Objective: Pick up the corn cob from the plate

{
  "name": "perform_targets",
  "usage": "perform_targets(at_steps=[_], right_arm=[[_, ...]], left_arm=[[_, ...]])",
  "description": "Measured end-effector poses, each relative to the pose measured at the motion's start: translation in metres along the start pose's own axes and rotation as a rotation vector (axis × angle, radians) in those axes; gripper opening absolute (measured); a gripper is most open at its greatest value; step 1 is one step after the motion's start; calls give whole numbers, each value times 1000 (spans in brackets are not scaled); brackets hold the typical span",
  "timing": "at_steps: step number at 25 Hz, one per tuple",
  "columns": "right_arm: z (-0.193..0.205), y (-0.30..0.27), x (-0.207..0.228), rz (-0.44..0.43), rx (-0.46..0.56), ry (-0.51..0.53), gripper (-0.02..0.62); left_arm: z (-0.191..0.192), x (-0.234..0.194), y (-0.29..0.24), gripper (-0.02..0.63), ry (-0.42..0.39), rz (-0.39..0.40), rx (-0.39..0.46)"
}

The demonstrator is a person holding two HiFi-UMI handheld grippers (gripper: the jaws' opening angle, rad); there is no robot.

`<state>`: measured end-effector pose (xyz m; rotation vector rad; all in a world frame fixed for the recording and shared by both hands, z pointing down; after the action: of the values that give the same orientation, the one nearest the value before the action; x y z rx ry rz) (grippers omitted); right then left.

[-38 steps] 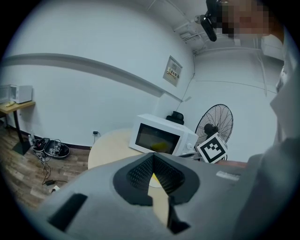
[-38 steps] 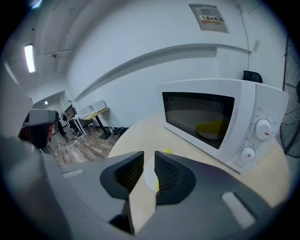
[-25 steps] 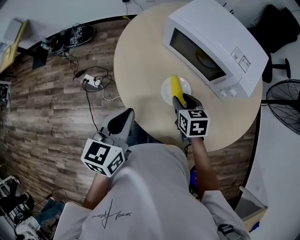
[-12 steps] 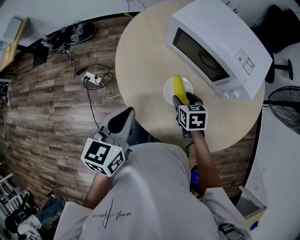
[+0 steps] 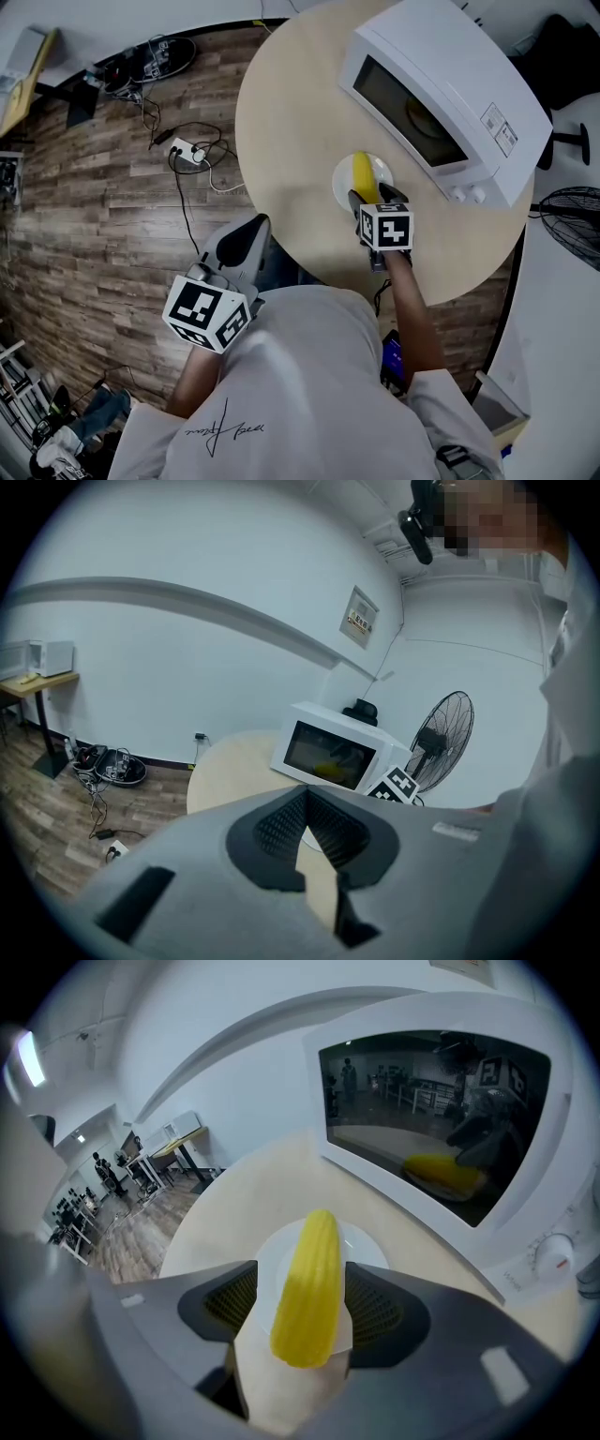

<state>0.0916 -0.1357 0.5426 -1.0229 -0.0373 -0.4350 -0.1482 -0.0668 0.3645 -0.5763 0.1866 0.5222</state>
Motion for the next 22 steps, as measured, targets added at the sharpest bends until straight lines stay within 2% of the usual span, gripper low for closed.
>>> perform_targets(at_steps=[6,22], right_arm=[[3,-13,4,12,-37,-8,311],[3,-41,15,34,-81,-35,313]], left_arm=[[-1,-6,-1,-9,5,-3,-11],[-5,-19,-13,-9,8,6,-35]])
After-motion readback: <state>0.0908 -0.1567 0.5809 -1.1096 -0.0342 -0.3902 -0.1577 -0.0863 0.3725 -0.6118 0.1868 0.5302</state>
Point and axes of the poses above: the fingertips, and each gripper's own axes: y backward along the fingers, x to its right, z out of its underside, the point moved 6 cm from there along y, backward along the fingers, and after that the axes turned 5 degrees about -z, right-handed, at the moved point
